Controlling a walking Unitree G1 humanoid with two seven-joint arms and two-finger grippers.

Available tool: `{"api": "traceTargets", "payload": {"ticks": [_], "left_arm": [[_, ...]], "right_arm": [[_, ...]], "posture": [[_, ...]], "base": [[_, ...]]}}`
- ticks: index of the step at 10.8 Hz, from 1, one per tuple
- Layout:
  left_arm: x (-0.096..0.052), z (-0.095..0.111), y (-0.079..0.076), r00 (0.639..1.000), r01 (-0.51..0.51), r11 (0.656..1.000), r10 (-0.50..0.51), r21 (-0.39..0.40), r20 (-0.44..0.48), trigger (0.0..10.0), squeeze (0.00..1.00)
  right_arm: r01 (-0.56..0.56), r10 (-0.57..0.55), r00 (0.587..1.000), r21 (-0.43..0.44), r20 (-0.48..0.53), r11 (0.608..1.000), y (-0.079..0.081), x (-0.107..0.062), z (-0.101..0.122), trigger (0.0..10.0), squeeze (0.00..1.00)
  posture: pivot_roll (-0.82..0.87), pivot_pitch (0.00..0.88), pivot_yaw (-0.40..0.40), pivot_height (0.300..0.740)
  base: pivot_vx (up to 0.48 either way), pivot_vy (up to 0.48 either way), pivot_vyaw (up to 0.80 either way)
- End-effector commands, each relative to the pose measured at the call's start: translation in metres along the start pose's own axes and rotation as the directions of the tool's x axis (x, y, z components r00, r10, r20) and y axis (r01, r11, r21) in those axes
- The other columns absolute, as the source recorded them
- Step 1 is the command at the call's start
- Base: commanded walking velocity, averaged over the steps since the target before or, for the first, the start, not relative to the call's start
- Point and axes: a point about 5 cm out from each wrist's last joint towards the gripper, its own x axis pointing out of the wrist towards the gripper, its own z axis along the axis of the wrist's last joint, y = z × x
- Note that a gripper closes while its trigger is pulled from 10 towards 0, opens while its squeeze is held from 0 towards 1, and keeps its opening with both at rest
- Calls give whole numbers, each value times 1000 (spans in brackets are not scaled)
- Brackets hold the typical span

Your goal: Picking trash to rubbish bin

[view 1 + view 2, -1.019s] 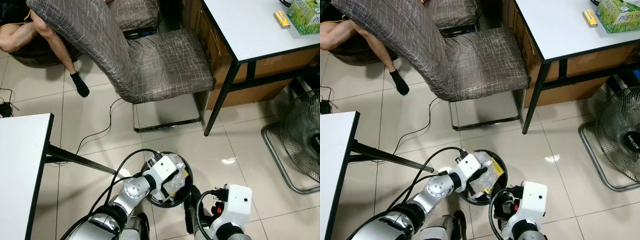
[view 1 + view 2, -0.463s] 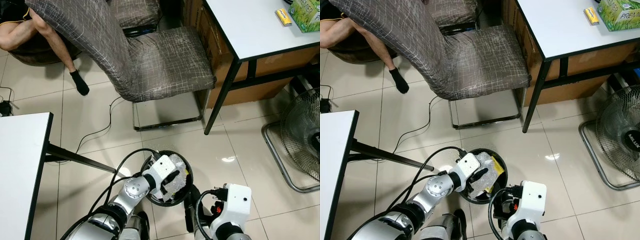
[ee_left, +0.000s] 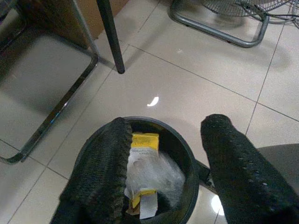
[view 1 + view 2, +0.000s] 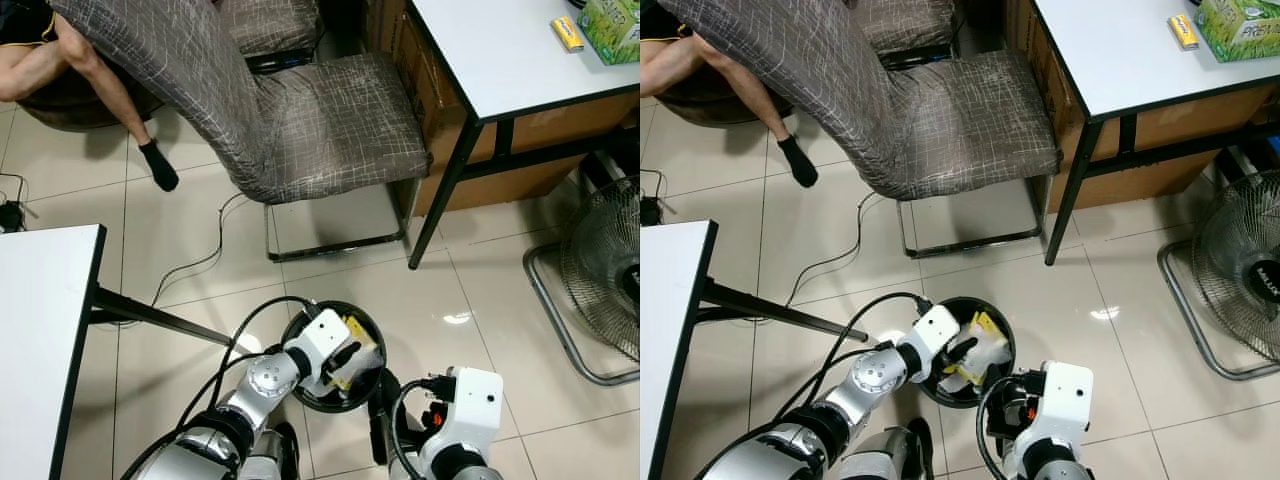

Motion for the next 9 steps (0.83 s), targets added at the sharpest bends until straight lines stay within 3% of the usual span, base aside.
{"api": "traceTargets", "payload": {"ticks": [1,6,9], "left_arm": [[-4,-12,-5,999,-3,1000,2,-20,-34,10000,1000],[-4,-10,-4,1000,1,1000,-2,-29,-27,10000,1000],[-6,-3,7,999,-23,999,24,-49,21,10000,1000]], "right_arm": [[-44,44,999,55,4,998,16,0,2,10000,0],[-41,41,999,52,4,998,14,0,2,10000,0],[-15,15,999,11,35,1000,5,3,6,10000,0]], "posture": [[-100,329,113,740],[-96,325,114,740],[-78,303,101,740]], "base": [[0,0,0],[0,0,0],[0,0,0]]}}
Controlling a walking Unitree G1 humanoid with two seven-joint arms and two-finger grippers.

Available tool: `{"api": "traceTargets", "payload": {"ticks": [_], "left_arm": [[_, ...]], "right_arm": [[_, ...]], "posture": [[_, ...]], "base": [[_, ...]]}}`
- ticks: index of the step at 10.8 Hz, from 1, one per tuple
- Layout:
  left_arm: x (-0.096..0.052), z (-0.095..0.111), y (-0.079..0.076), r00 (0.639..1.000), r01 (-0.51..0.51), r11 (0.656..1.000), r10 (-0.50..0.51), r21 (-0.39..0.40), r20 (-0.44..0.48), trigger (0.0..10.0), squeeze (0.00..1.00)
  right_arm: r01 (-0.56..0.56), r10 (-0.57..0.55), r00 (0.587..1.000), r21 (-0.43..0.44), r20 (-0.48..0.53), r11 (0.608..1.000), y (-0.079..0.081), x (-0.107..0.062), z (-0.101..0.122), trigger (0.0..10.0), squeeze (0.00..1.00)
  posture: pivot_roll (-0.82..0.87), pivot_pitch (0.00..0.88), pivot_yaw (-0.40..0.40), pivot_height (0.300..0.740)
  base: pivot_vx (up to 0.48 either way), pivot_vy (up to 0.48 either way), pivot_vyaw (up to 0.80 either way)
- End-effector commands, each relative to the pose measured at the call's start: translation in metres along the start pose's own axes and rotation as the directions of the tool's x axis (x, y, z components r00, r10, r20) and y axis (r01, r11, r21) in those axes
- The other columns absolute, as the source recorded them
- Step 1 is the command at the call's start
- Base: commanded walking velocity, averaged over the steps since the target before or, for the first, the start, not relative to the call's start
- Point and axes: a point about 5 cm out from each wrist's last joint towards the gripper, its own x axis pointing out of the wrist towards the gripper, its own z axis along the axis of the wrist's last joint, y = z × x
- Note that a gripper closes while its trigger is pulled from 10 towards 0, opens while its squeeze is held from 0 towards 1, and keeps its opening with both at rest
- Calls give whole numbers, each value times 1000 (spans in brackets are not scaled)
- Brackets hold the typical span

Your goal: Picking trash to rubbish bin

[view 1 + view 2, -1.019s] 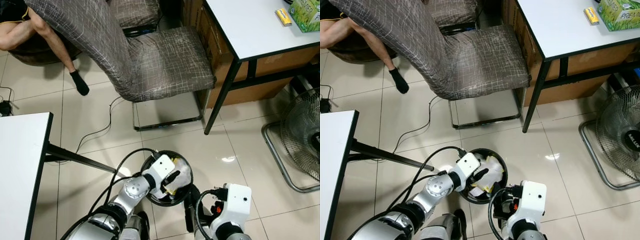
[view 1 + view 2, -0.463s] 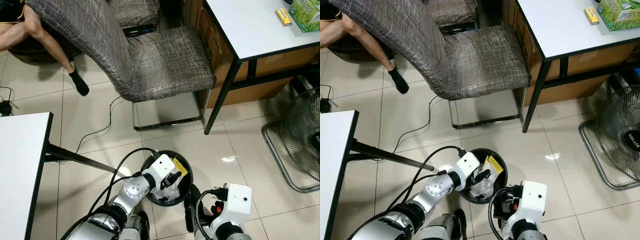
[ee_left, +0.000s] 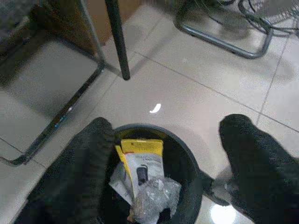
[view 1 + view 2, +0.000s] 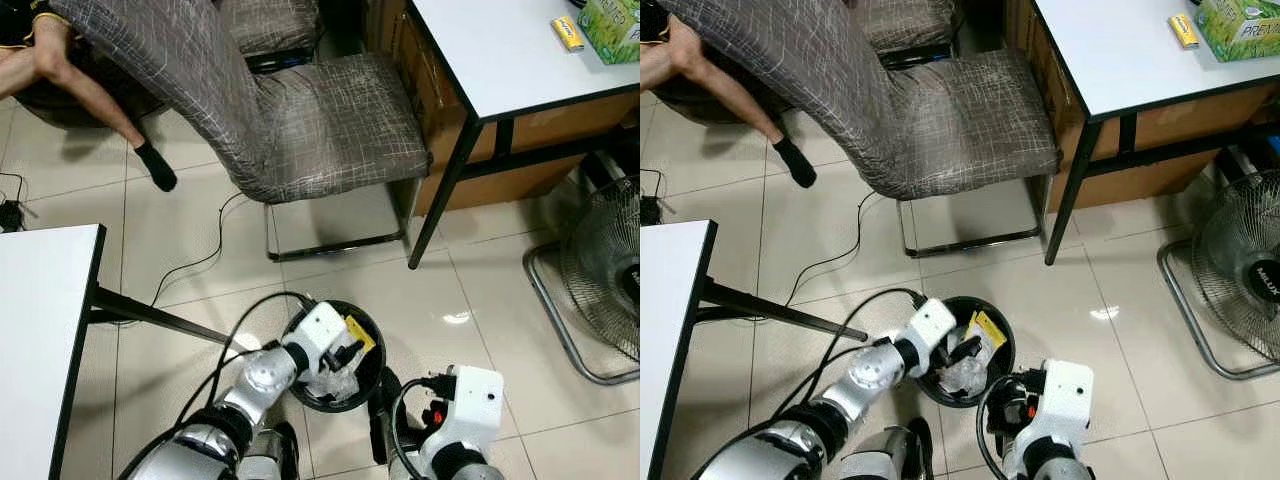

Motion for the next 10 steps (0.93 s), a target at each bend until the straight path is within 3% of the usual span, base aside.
{"api": "traceTargets", "payload": {"ticks": [1,2,6,10], "left_arm": [[-5,-6,1,1000,-2,1000,2,-28,0,10000,1000],[-7,-2,10,999,-34,999,35,-42,33,10000,1000],[-7,12,20,991,-48,997,56,-67,121,10000,1000],[-5,50,34,944,-40,991,79,-126,321,10000,1000]], "right_arm": [[-6,6,1000,21,21,1000,3,3,4,10000,0],[-14,14,999,-2,38,1000,2,7,9,10000,0],[-26,28,998,-30,56,999,-2,13,14,10000,0],[-22,27,997,-60,78,998,-10,19,21,10000,0]], "posture": [[-72,296,97,740],[-60,282,90,740],[-36,246,76,740],[-11,206,57,740]], "base": [[0,0,0],[0,0,0],[0,0,0],[0,0,0]]}}
